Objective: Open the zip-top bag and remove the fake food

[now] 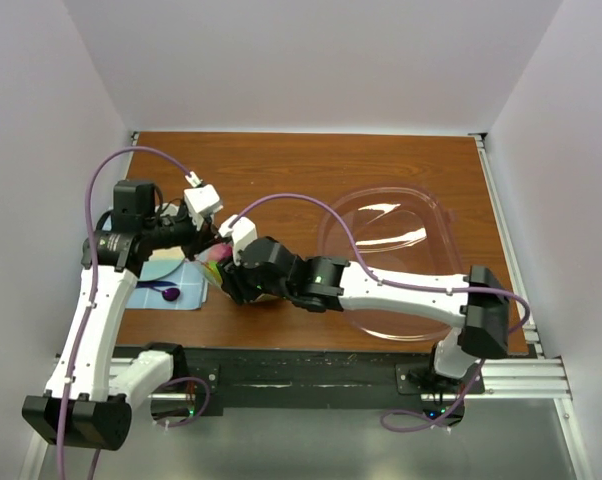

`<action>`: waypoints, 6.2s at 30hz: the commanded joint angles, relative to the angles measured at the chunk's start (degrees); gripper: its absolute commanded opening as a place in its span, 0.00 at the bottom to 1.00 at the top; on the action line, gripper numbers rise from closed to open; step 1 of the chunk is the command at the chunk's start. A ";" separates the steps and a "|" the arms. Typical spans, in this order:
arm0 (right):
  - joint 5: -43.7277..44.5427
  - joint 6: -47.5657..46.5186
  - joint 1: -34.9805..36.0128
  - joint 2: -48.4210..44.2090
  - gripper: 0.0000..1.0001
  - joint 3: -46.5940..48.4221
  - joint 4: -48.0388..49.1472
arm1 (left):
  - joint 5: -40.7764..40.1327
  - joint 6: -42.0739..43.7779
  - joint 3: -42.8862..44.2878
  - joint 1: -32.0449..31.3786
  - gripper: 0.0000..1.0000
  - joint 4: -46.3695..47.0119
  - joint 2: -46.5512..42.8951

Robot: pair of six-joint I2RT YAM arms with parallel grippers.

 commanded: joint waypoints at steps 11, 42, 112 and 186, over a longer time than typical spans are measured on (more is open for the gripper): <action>21.24 5.48 1.26 2.82 0.99 -1.69 -7.10 | 5.06 1.67 7.23 -0.38 0.00 -11.00 -5.75; 7.08 17.61 2.14 -19.15 0.95 -38.96 39.23 | 7.87 12.30 1.34 -0.30 0.04 -17.96 -7.07; 24.49 15.51 8.29 3.88 0.58 -31.05 16.38 | -7.85 17.67 -19.23 -2.23 0.10 4.18 15.95; 16.49 -12.61 12.42 -3.18 0.57 -26.58 19.01 | -24.21 8.26 -20.11 -2.14 0.00 5.77 6.02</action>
